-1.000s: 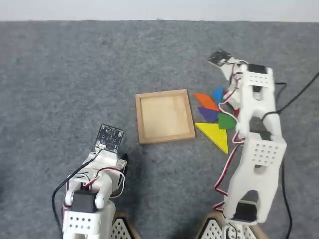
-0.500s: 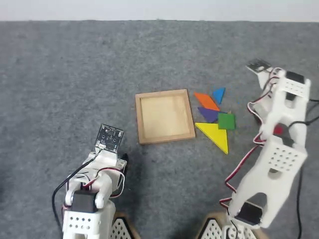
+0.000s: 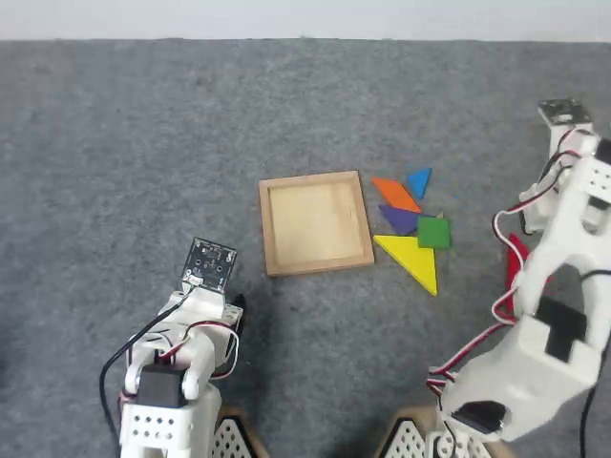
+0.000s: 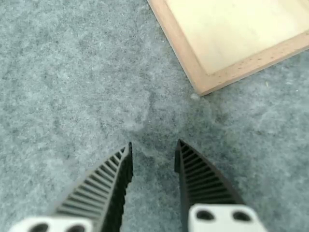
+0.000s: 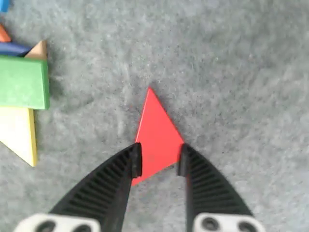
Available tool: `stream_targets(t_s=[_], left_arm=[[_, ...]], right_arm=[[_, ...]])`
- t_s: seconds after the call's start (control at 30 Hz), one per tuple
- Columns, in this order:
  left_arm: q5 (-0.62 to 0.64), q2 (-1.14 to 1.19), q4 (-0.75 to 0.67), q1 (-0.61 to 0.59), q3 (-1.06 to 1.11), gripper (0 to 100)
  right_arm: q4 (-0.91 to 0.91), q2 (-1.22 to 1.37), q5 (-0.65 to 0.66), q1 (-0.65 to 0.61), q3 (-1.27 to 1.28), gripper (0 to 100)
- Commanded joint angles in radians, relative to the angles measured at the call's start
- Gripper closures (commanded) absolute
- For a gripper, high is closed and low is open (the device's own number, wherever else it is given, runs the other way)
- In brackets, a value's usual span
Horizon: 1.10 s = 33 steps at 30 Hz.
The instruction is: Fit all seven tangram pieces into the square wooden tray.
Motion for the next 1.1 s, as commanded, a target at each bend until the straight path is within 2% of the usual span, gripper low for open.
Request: stream_targets(t_s=[0.0, 0.37, 0.7, 0.83, 1.07], left_arm=[[0.008, -0.020, 0.003, -0.005, -0.010, 86], [0.008, -0.020, 0.003, -0.005, -0.010, 86], [0.008, -0.020, 0.003, -0.005, -0.010, 86], [0.008, -0.020, 0.003, -0.005, -0.010, 86], [0.008, -0.020, 0.003, -0.005, -0.010, 86]], right_arm=[[-0.097, -0.142, -0.066, 0.010, 0.101, 82.8], [-0.358, -0.338, -0.153, -0.005, 0.548, 82.7], [-0.401, -0.338, -0.189, 0.001, 0.591, 82.8], [-0.403, -0.338, -0.189, 0.045, 0.589, 82.8], [-0.400, -0.337, -0.123, 0.091, 0.615, 82.8]])
